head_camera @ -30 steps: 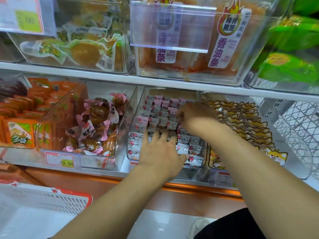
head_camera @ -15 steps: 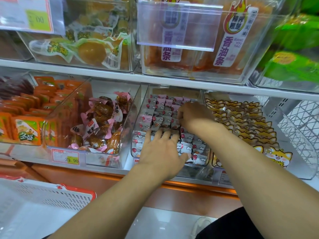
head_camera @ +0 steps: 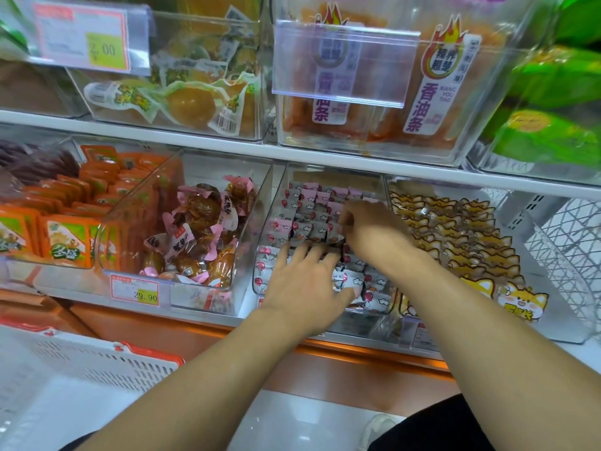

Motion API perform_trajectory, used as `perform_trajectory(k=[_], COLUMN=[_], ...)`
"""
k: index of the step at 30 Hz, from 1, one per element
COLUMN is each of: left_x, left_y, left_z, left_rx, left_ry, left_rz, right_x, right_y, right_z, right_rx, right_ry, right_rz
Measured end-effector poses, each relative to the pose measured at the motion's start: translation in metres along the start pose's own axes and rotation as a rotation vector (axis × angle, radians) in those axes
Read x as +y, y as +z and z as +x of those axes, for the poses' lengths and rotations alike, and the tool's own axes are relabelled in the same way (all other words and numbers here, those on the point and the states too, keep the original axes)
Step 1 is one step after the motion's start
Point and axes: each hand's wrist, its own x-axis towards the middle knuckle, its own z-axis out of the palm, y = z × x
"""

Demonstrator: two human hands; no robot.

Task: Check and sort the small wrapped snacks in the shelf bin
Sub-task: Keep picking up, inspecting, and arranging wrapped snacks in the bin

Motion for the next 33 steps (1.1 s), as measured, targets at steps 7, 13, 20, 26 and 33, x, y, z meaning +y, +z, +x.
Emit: perform_trajectory(k=[7, 13, 20, 26, 33], left_x=[0.001, -0.008, -0.036, -0.052, -0.051], left_y=[-0.007, -0.038, -0.066, -0.066, -0.07], left_z=[-0.001, -0.021, -0.061, -0.081, -0.089], left_rx=[0.051, 0.285, 0.278, 0.281, 0.192], left_ry=[-0.033, -0.41, -0.419, -0.432, -0.468], left_rz=[-0.112, -0.98, -1.616, -1.573, -1.796], right_x=[-0.007, -0.023, -0.031, -0.034, -0.032], right_y=[-0.004, -0.018, -0.026, -0.029, -0.022], right_z=[-0.029, -0.081, -0.101, -0.1, -0.093], right_rx=[0.414, 0.509, -0.097, -0.493, -0.482], right_ry=[-0.088, -0.03, 0.371, 0.433, 0.295], right_rz=[0.479, 1.116, 1.946, 1.894, 1.814])
